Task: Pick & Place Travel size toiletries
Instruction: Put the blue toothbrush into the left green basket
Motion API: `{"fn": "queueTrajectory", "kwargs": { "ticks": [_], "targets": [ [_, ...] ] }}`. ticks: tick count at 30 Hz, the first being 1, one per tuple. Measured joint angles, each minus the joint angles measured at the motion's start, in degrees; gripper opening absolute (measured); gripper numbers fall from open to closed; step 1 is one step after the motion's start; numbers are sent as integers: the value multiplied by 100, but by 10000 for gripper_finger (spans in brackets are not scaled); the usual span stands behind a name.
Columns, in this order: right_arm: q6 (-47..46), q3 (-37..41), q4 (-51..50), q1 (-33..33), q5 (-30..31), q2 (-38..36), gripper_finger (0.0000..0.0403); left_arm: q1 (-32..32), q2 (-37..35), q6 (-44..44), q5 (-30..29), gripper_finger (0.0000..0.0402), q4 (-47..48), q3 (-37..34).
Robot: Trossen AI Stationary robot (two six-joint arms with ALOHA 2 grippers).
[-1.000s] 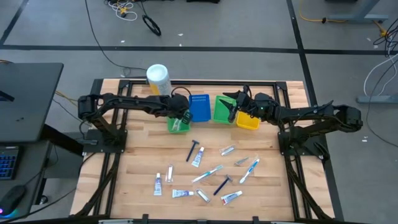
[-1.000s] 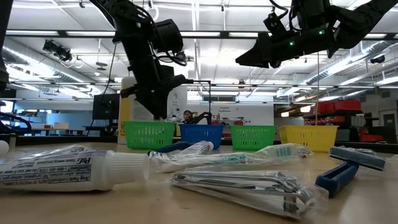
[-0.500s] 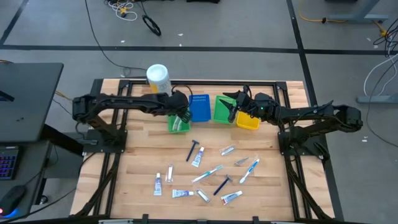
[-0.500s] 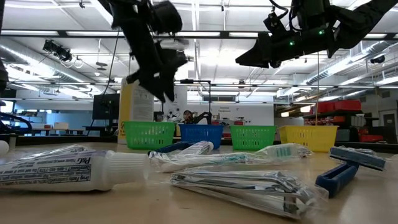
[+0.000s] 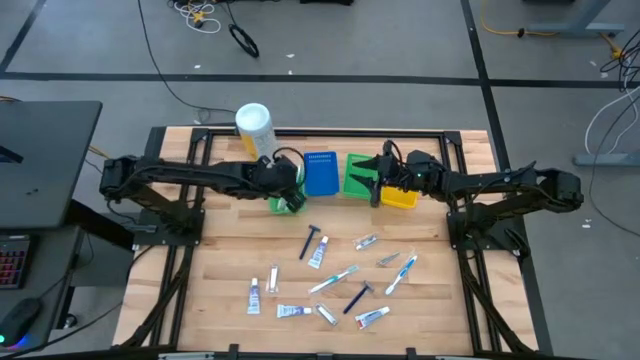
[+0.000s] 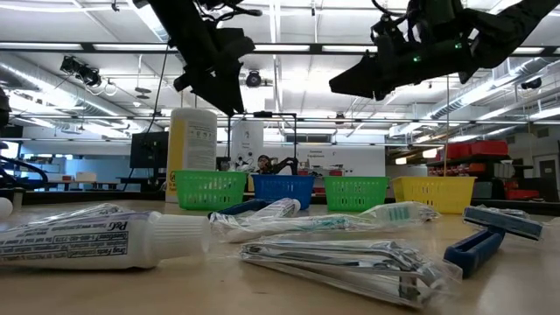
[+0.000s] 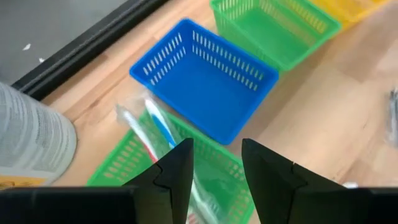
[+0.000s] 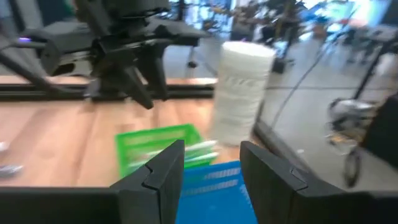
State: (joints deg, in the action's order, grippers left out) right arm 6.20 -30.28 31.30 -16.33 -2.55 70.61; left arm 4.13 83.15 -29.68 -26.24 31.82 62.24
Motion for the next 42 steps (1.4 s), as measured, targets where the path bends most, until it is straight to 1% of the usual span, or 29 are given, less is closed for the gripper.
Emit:
{"fn": "queueTrajectory", "kwargs": {
  "ticks": [3, 9, 15, 18, 21, 25, 27, 29, 32, 36, 42],
  "targets": [
    [-137, 0, -291, 73, -258, 0, 167, -117, 0, 41, -24, 143, -5, -45],
    [-389, 0, -961, 376, -643, 0, 167, -181, 0, 426, 42, 143, 39, -55],
    [-432, 0, -896, 1080, -808, 90, 167, -136, -39, 1041, 65, 144, 35, -55],
    [-735, 0, -818, 1551, -815, 299, 167, -29, -128, 1419, 209, 144, 51, -55],
    [-1125, 2, -693, 2054, -766, 661, 167, 122, -339, 1758, 434, 143, 31, -55],
    [-1367, 2, -569, 2616, -668, 1227, 167, 300, -725, 2276, 486, 143, -363, -55],
    [-1494, 2, -550, 2805, -636, 1482, 167, 356, -872, 2625, 603, 143, -726, -51],
    [-1675, -20, -502, 2897, -623, 1741, 167, 398, -969, 2870, 826, 143, -905, -52],
    [-1939, -39, -542, 2974, -611, 2076, 167, 433, -1010, 3000, 1096, 143, -1174, -50],
    [-1899, -124, -539, 2993, -605, 2407, 167, 454, -1003, 3010, 1081, 143, -1167, -52],
    [-1493, -311, -557, 3004, -672, 2813, 167, 460, -1003, 3014, 1083, 143, -1182, -55]
  ]
}}
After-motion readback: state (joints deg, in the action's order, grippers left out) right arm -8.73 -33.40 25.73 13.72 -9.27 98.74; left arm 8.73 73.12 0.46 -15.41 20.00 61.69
